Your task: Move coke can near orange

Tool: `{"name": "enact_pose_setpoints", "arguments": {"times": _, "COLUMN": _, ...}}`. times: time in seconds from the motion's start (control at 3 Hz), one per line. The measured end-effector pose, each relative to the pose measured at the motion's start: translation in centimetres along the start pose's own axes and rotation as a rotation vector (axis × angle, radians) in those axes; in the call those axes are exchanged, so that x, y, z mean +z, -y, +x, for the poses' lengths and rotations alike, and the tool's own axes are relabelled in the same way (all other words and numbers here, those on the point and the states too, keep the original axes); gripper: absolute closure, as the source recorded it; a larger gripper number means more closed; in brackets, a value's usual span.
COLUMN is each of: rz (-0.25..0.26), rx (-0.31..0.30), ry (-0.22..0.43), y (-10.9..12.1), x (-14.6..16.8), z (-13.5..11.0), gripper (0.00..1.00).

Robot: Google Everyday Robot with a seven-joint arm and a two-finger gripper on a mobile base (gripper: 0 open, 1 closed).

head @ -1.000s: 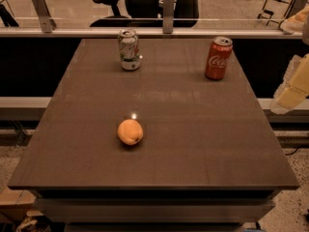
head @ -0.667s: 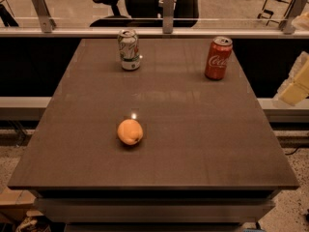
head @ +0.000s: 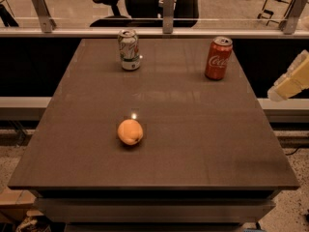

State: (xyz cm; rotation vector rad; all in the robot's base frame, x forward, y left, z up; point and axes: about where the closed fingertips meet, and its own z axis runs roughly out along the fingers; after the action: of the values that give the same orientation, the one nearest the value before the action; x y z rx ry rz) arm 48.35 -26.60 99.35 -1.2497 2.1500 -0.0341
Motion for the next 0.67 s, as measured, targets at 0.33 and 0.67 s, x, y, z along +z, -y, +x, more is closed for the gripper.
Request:
{"name": "enact_pose_setpoints", "arguments": {"times": 0.33, "rz": 0.011, "rx": 0.022, "ry": 0.066, "y": 0.9, "x": 1.3, "z": -0.6, "gripper": 0.00}}
{"name": "enact_pose_setpoints", "arguments": {"times": 0.67, "rz": 0.007, "rx": 0.047, "ry": 0.153, "y": 1.8, "x": 3.2, "z": -1.2, "gripper": 0.00}}
